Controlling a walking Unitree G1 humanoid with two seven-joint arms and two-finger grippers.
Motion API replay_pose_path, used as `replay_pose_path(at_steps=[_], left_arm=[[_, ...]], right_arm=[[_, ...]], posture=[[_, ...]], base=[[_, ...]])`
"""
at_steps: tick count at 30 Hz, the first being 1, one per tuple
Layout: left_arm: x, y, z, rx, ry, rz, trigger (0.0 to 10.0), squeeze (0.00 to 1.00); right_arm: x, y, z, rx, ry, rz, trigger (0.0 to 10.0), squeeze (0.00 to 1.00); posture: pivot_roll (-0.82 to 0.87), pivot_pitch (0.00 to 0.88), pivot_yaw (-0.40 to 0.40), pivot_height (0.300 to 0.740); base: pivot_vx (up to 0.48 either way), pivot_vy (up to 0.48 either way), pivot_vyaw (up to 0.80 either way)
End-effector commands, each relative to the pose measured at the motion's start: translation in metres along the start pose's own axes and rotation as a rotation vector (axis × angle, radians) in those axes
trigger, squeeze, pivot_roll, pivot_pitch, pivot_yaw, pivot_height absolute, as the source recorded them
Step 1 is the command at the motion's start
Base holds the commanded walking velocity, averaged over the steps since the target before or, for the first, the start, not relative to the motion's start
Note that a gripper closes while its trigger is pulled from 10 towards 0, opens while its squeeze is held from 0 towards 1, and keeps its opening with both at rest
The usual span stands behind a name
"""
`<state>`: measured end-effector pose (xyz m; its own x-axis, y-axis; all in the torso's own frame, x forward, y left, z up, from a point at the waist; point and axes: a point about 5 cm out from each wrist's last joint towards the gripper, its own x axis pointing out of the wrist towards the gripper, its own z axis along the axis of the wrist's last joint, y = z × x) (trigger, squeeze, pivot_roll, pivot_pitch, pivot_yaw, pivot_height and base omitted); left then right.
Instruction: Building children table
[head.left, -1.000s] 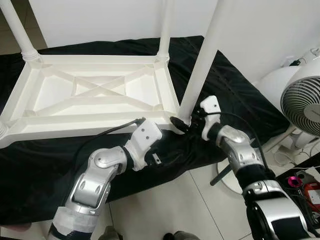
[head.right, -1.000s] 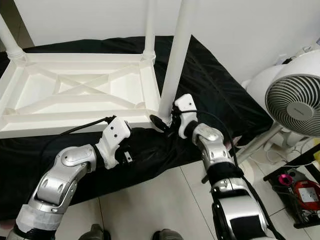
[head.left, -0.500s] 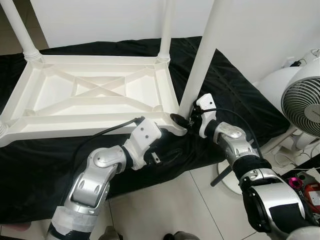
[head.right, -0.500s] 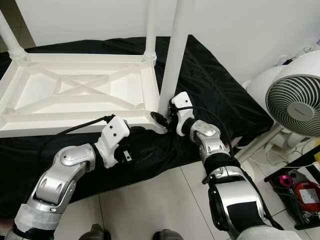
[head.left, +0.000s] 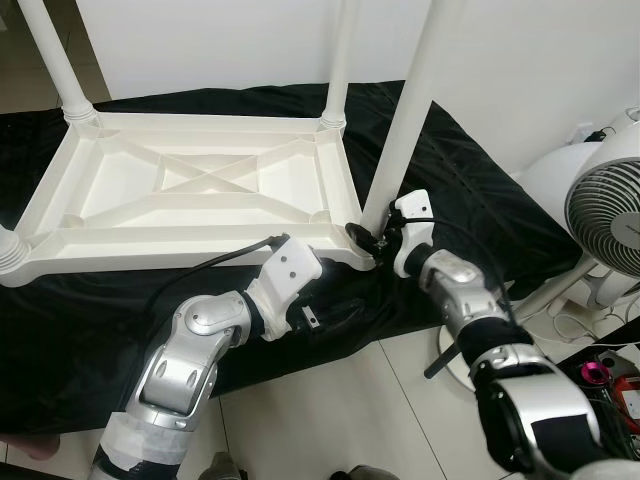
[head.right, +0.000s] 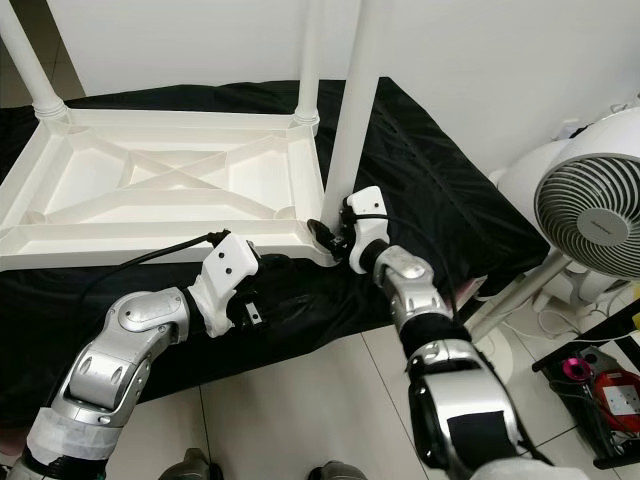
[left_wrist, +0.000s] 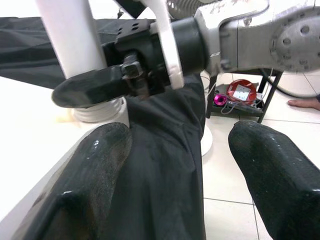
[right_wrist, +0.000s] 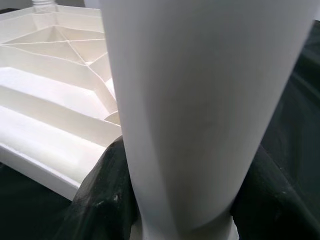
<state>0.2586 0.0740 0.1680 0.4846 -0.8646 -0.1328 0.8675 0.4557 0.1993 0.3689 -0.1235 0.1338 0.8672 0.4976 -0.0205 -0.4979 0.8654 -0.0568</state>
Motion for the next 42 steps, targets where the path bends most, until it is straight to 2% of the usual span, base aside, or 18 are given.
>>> replay_pose_path(at_steps=[1, 2, 5, 6, 8, 10, 11, 14, 18, 22, 24, 25, 26, 34, 35, 36, 37, 42], left_arm=[[0.001, 0.001, 0.001, 0.001, 0.003, 0.045, 10.0, 0.00], [0.002, 0.000, 0.001, 0.000, 0.003, 0.042, 10.0, 0.00], [0.002, 0.000, 0.001, -0.002, 0.004, 0.039, 10.0, 0.00], [0.002, -0.001, 0.001, -0.004, 0.004, 0.038, 10.0, 0.00], [0.002, -0.001, 0.001, -0.004, 0.004, 0.038, 10.0, 0.00], [0.002, -0.002, 0.000, -0.008, 0.005, 0.034, 10.0, 0.00], [0.002, -0.002, 0.000, -0.008, 0.005, 0.034, 10.0, 0.00], [0.003, -0.004, 0.000, -0.014, 0.004, 0.031, 10.0, 0.00], [0.003, -0.004, 0.000, -0.016, 0.003, 0.031, 10.0, 0.00], [0.002, -0.004, -0.001, -0.019, 0.006, 0.040, 10.0, 0.00], [0.002, -0.004, -0.001, -0.019, 0.006, 0.042, 10.0, 0.00], [0.001, -0.003, -0.001, -0.021, 0.006, 0.045, 10.0, 0.00], [0.001, -0.004, -0.001, -0.021, 0.006, 0.047, 10.0, 0.00], [0.001, -0.003, -0.001, -0.021, 0.007, 0.055, 10.0, 0.00], [0.001, -0.002, -0.001, -0.021, 0.007, 0.057, 10.0, 0.00], [0.001, -0.002, -0.001, -0.021, 0.007, 0.057, 10.0, 0.00], [0.001, -0.002, 0.000, -0.019, 0.006, 0.057, 10.0, 0.00], [0.001, 0.000, 0.001, -0.014, 0.003, 0.060, 10.0, 0.00]], right_arm=[[-0.005, -0.002, -0.016, 0.027, 0.071, -0.080, 10.0, 0.00], [-0.004, 0.001, -0.016, 0.050, 0.067, -0.145, 10.0, 0.00], [-0.003, 0.005, -0.016, 0.071, 0.063, -0.205, 10.0, 0.00], [-0.002, 0.011, -0.017, 0.103, 0.061, -0.282, 10.0, 0.00], [-0.002, 0.011, -0.017, 0.103, 0.061, -0.282, 10.0, 0.00], [-0.002, 0.026, -0.015, 0.140, 0.037, -0.440, 10.0, 0.00], [-0.002, 0.026, -0.015, 0.140, 0.037, -0.440, 10.0, 0.00], [-0.003, 0.044, -0.008, 0.206, -0.013, -0.601, 10.0, 0.00], [-0.004, 0.045, -0.004, 0.208, -0.021, -0.639, 10.0, 0.00], [-0.008, 0.038, -0.003, 0.174, 0.004, -0.674, 10.0, 0.00], [-0.008, 0.039, -0.003, 0.189, 0.004, -0.658, 10.0, 0.00], [-0.008, 0.039, -0.003, 0.177, -0.001, -0.648, 10.0, 0.07], [-0.009, 0.042, -0.002, 0.197, -0.013, -0.615, 10.0, 1.00], [-0.012, 0.040, 0.004, 0.176, -0.070, -0.522, 10.0, 1.00], [-0.013, 0.036, 0.004, 0.167, -0.079, -0.503, 10.0, 0.27], [-0.013, 0.036, 0.004, 0.167, -0.079, -0.503, 10.0, 0.27], [-0.015, 0.032, 0.002, 0.160, -0.079, -0.482, 10.0, 0.00], [-0.029, 0.014, -0.004, 0.111, -0.062, -0.486, 10.0, 0.00]], posture=[[0.00, 0.032, -0.031, 0.740], [0.00, 0.034, -0.030, 0.740], [0.00, 0.036, -0.032, 0.740], [0.00, 0.036, -0.032, 0.740], [0.00, 0.036, -0.032, 0.740], [-0.01, 0.038, -0.033, 0.740], [-0.01, 0.038, -0.033, 0.740], [-0.01, 0.039, -0.036, 0.740], [-0.01, 0.040, -0.037, 0.740], [0.00, 0.041, -0.050, 0.740], [0.00, 0.041, -0.050, 0.740], [0.00, 0.041, -0.053, 0.740], [0.01, 0.039, -0.055, 0.740], [0.01, 0.033, -0.055, 0.740], [0.01, 0.032, -0.055, 0.740], [0.01, 0.032, -0.055, 0.740], [0.01, 0.032, -0.055, 0.740], [0.00, 0.029, -0.055, 0.740]], base=[[0.000, 0.000, 0.00], [0.000, 0.000, 0.00], [0.000, 0.000, 0.00], [0.000, 0.000, 0.00], [0.000, 0.000, 0.00], [0.000, 0.000, 0.00], [0.000, 0.000, 0.00], [0.000, 0.000, 0.00], [0.000, 0.000, 0.00], [0.000, 0.000, 0.00], [0.000, 0.000, 0.00], [0.000, 0.000, 0.00], [0.000, 0.000, 0.00], [0.000, 0.000, 0.00], [0.000, 0.000, 0.00], [0.000, 0.000, 0.00], [0.000, 0.000, 0.00], [0.000, 0.000, 0.00]])
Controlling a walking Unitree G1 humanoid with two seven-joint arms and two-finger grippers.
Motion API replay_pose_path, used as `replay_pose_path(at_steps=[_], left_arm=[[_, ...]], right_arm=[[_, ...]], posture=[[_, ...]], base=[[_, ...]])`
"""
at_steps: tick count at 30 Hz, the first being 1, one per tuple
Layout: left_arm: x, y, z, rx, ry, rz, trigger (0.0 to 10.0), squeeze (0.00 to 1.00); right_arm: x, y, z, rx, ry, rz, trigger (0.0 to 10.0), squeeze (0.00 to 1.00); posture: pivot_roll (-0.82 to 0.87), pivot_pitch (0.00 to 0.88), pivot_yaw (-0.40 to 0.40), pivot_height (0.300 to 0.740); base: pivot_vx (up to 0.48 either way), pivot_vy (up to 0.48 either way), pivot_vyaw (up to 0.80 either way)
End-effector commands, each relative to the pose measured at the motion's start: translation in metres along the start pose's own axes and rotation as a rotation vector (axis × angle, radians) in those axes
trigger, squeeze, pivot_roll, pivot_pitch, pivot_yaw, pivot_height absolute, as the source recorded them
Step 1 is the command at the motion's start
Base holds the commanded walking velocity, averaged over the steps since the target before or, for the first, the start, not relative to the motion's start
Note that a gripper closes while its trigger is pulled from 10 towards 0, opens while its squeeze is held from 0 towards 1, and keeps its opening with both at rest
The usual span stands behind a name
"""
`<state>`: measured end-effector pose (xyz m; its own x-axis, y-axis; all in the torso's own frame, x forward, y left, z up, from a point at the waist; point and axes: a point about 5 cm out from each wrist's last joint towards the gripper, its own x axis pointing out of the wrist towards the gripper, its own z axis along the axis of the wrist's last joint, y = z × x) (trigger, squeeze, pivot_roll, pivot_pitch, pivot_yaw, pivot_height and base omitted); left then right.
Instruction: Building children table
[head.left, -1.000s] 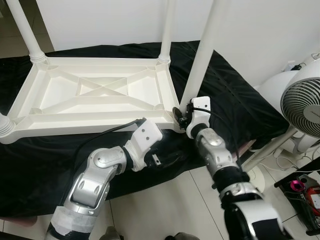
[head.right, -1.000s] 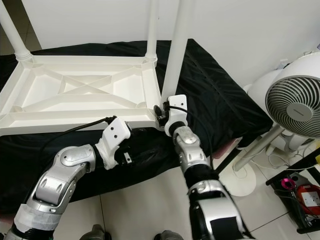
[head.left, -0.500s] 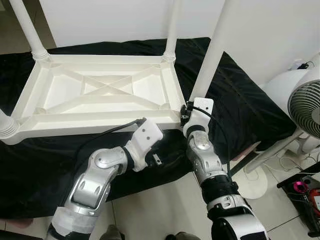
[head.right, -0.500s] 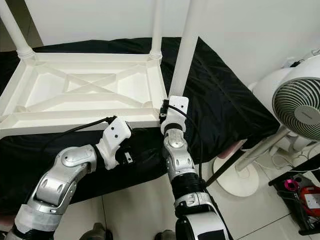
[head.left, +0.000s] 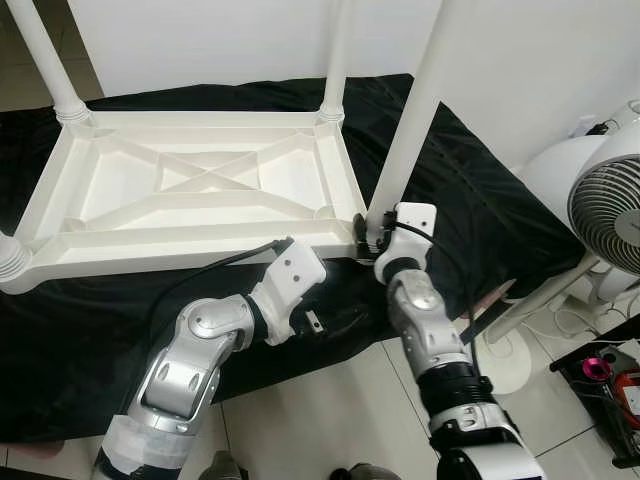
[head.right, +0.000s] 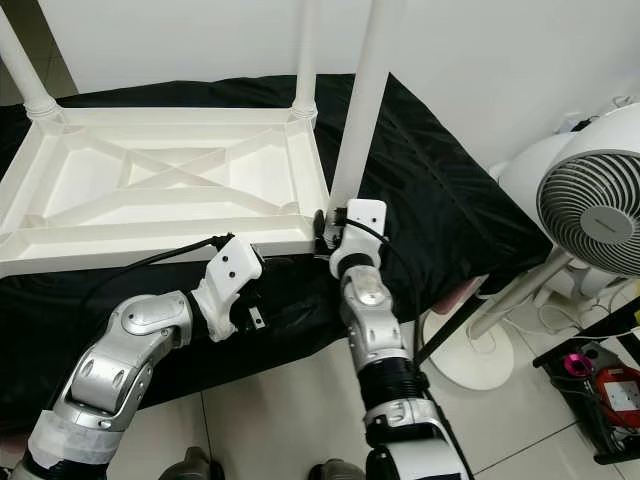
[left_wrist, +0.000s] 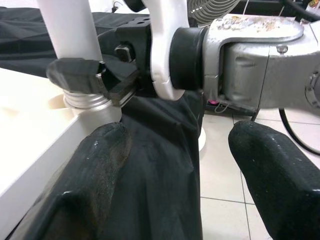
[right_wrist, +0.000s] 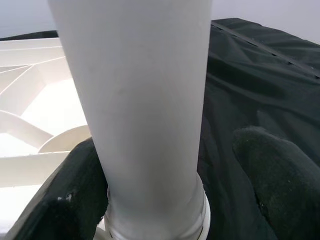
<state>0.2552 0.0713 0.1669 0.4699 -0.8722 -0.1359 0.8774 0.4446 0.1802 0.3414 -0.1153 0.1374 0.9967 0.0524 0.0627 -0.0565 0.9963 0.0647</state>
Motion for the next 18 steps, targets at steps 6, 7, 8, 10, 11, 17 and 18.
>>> replay_pose_path(at_steps=[6, 7, 8, 10, 11, 17, 18], left_arm=[[-0.001, 0.005, 0.002, 0.004, -0.002, 0.089, 10.0, 0.00], [-0.002, 0.006, 0.002, 0.004, -0.003, 0.091, 10.0, 0.00], [-0.002, 0.006, 0.002, 0.004, -0.003, 0.091, 10.0, 0.00], [-0.003, 0.007, 0.003, 0.009, -0.008, 0.104, 10.0, 0.00], [-0.003, 0.010, 0.004, 0.014, -0.012, 0.115, 10.0, 0.00], [-0.006, 0.020, 0.007, 0.029, -0.027, 0.172, 10.0, 0.00], [-0.006, 0.020, 0.007, 0.029, -0.027, 0.172, 10.0, 0.00]], right_arm=[[-0.026, -0.007, -0.011, -0.022, 0.009, 0.046, 10.0, 0.00], [-0.033, -0.003, -0.013, -0.008, 0.005, 0.070, 10.0, 0.00], [-0.033, -0.003, -0.013, -0.008, 0.005, 0.070, 10.0, 0.00], [-0.043, 0.004, -0.016, -0.010, -0.004, 0.104, 10.0, 0.00], [-0.047, 0.008, -0.017, -0.001, -0.004, 0.119, 10.0, 0.00], [-0.054, 0.014, -0.020, 0.026, 0.000, 0.165, 10.0, 0.00], [-0.054, 0.014, -0.020, 0.026, 0.000, 0.165, 10.0, 0.00]], posture=[[0.00, 0.038, -0.058, 0.740], [0.00, 0.041, -0.057, 0.740], [0.00, 0.041, -0.057, 0.740], [0.00, 0.044, -0.058, 0.740], [0.00, 0.047, -0.057, 0.740], [-0.01, 0.054, -0.052, 0.740], [-0.01, 0.054, -0.052, 0.740]], base=[[0.000, 0.000, 0.00], [0.000, 0.000, 0.00], [0.000, 0.000, 0.00], [0.000, 0.000, 0.00], [0.000, 0.000, 0.00], [0.000, 0.000, 0.00], [0.000, 0.000, 0.00]])
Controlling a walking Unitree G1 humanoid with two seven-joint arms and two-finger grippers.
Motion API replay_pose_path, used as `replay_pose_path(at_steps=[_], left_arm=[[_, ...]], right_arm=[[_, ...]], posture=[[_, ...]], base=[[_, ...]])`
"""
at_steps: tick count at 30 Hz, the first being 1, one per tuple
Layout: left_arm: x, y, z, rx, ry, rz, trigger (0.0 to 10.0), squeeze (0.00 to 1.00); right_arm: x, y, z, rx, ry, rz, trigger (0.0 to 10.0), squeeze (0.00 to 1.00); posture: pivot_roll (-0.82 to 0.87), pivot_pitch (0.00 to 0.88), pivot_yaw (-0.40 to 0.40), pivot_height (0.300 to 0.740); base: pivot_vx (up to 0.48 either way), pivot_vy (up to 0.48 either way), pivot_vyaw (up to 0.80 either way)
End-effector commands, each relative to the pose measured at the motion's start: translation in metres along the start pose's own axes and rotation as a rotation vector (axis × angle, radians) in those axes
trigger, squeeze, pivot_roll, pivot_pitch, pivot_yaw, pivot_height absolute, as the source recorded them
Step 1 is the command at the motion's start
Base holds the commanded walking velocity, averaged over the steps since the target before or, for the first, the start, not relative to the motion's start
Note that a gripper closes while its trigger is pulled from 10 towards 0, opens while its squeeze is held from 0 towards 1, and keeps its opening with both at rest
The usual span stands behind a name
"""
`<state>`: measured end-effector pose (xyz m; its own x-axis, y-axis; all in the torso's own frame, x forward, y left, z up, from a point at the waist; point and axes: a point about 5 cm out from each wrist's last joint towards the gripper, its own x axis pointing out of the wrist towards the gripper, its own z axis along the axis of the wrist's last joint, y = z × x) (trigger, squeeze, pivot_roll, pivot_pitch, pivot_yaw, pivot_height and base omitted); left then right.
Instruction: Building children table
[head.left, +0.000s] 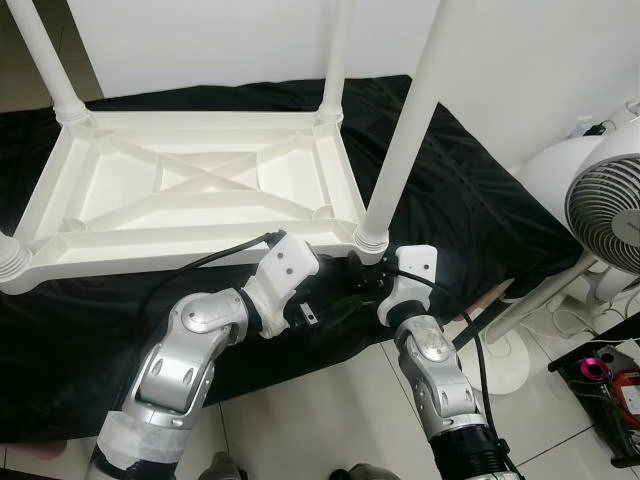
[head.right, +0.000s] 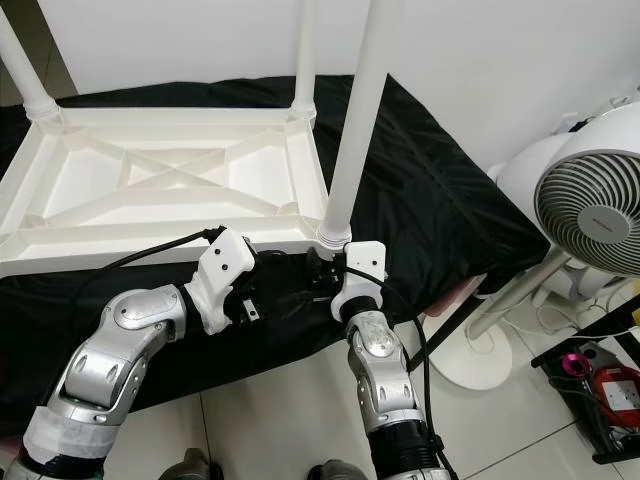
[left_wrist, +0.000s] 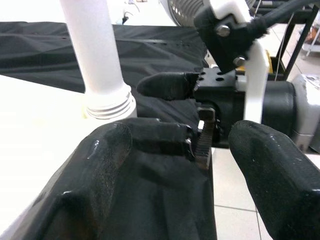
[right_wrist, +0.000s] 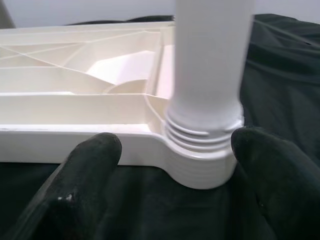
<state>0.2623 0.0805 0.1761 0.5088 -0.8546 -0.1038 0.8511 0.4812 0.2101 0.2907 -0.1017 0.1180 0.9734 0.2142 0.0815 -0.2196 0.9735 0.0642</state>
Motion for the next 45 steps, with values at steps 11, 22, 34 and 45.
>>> replay_pose_path(at_steps=[11, 22, 34, 45], left_arm=[[0.003, 0.039, 0.009, 0.045, -0.047, 0.350, 10.0, 0.00], [0.002, 0.051, 0.011, 0.063, -0.044, 0.442, 10.0, 0.00], [-0.001, 0.063, -0.004, 0.126, 0.073, 0.547, 10.0, 0.00], [-0.015, 0.094, -0.024, 0.068, 0.230, 0.771, 10.0, 0.00]], right_arm=[[0.006, -0.007, 0.008, 0.018, -0.033, 0.033, 0.0, 0.00], [0.005, -0.005, 0.008, 0.018, -0.022, 0.058, 10.0, 0.00], [0.024, -0.046, 0.023, -0.017, -0.053, -0.068, 10.0, 0.00], [0.029, -0.076, 0.033, -0.026, -0.081, -0.176, 10.0, 0.00]], posture=[[-0.03, 0.060, -0.033, 0.740], [-0.03, 0.058, -0.031, 0.740], [-0.02, 0.060, -0.030, 0.740], [-0.01, 0.063, -0.024, 0.740]], base=[[0.000, 0.000, 0.00], [0.000, 0.000, 0.00], [0.000, 0.000, 0.00], [0.000, 0.000, 0.00]])
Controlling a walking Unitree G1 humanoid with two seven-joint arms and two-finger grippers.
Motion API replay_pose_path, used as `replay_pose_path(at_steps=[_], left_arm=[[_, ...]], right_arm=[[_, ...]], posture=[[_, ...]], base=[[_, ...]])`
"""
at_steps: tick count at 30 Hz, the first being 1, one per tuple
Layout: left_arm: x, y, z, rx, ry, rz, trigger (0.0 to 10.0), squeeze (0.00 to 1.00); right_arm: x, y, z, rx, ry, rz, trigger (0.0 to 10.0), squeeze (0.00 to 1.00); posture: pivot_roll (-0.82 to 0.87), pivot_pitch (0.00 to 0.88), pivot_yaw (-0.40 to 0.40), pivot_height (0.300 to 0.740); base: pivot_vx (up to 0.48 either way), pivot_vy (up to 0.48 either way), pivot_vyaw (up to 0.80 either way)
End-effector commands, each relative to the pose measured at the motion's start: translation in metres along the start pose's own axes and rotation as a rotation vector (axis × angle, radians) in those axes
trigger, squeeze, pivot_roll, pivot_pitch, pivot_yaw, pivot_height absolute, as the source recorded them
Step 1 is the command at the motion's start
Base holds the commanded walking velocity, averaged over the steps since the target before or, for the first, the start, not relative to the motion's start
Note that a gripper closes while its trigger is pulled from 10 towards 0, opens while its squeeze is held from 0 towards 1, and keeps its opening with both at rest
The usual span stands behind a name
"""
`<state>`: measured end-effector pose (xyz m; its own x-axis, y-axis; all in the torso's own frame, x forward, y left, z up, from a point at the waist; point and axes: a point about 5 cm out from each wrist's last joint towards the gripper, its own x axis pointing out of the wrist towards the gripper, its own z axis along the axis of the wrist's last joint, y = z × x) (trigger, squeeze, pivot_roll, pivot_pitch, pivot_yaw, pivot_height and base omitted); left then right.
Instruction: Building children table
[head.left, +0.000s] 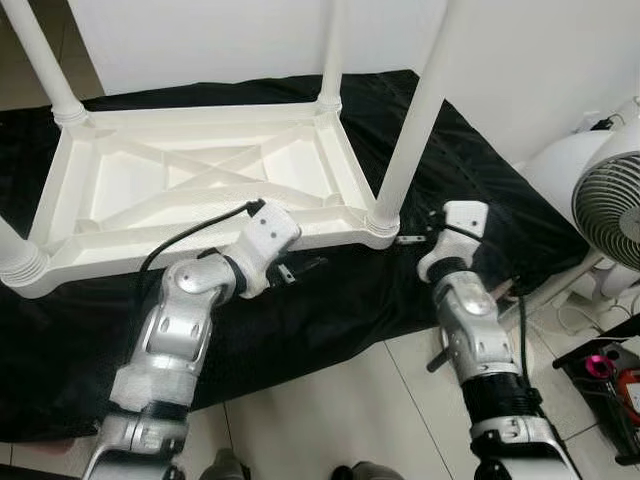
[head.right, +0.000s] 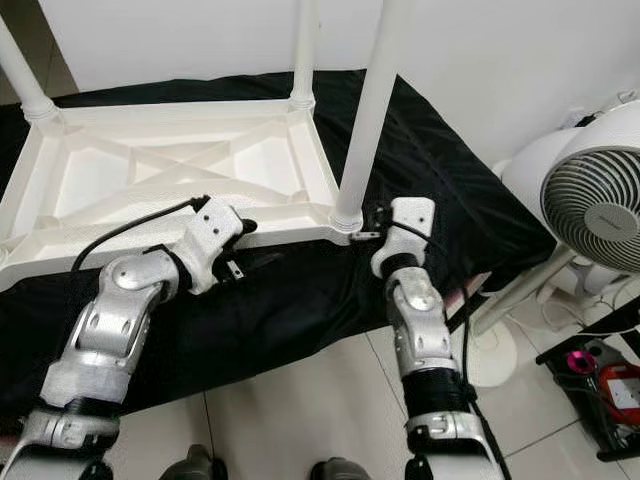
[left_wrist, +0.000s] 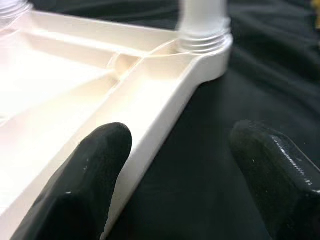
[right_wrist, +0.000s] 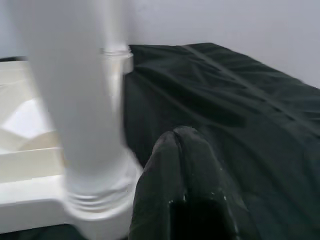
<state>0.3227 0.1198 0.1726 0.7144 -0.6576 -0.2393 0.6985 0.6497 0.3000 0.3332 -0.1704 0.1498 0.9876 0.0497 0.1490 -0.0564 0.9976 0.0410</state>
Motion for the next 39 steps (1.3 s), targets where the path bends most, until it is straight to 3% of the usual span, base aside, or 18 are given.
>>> replay_pose_path(at_steps=[1, 8, 10, 15, 25, 34, 35, 36, 38, 39], left_arm=[[-0.006, 0.030, -0.009, -0.033, 0.049, 0.549, 10.0, 0.00], [-0.006, 0.043, -0.009, -0.036, 0.068, 0.620, 10.0, 0.00], [-0.007, 0.054, -0.013, -0.034, 0.115, 0.670, 10.0, 0.00], [-0.011, 0.066, -0.020, -0.045, 0.173, 0.713, 10.0, 0.00], [-0.022, 0.069, -0.041, -0.054, 0.272, 0.677, 10.0, 0.00], [-0.036, 0.074, -0.058, -0.115, 0.351, 0.720, 10.0, 0.00], [-0.037, 0.075, -0.060, -0.125, 0.356, 0.723, 9.3, 0.00], [-0.037, 0.075, -0.060, -0.125, 0.356, 0.723, 9.3, 0.00], [-0.039, 0.075, -0.061, -0.132, 0.360, 0.727, 6.7, 0.00], [-0.039, 0.075, -0.061, -0.132, 0.360, 0.727, 6.7, 0.00]], right_arm=[[0.000, -0.002, -0.001, 0.021, -0.005, -0.014, 10.0, 0.00], [-0.006, 0.012, -0.005, 0.058, -0.008, 0.033, 10.0, 0.00], [-0.009, 0.019, -0.009, 0.077, -0.003, 0.043, 10.0, 0.00], [-0.011, 0.021, -0.012, 0.087, 0.000, 0.034, 10.0, 0.00], [-0.012, 0.014, -0.012, 0.077, 0.004, 0.015, 10.0, 0.00], [-0.008, 0.015, -0.011, 0.068, 0.009, 0.027, 10.0, 0.00], [-0.007, 0.015, -0.011, 0.068, 0.009, 0.029, 10.0, 0.00], [-0.007, 0.015, -0.011, 0.068, 0.009, 0.029, 10.0, 0.00], [-0.007, 0.016, -0.011, 0.067, 0.009, 0.032, 10.0, 0.00], [-0.007, 0.016, -0.011, 0.067, 0.009, 0.032, 10.0, 0.00]], posture=[[-0.01, 0.063, -0.023, 0.740], [-0.02, 0.064, -0.017, 0.740], [-0.02, 0.064, -0.011, 0.740], [-0.03, 0.063, -0.007, 0.740], [-0.04, 0.066, -0.012, 0.740], [-0.03, 0.064, -0.025, 0.740], [-0.03, 0.064, -0.025, 0.740], [-0.03, 0.064, -0.025, 0.740], [-0.03, 0.063, -0.024, 0.740], [-0.03, 0.063, -0.024, 0.740]], base=[[0.000, 0.000, 0.00], [0.000, 0.000, 0.00], [0.000, 0.000, 0.00], [0.000, 0.000, 0.00], [0.000, 0.000, 0.00], [0.000, 0.000, 0.00], [0.000, 0.000, 0.00], [0.000, 0.000, 0.00], [0.000, 0.000, 0.00], [0.000, 0.000, 0.00]])
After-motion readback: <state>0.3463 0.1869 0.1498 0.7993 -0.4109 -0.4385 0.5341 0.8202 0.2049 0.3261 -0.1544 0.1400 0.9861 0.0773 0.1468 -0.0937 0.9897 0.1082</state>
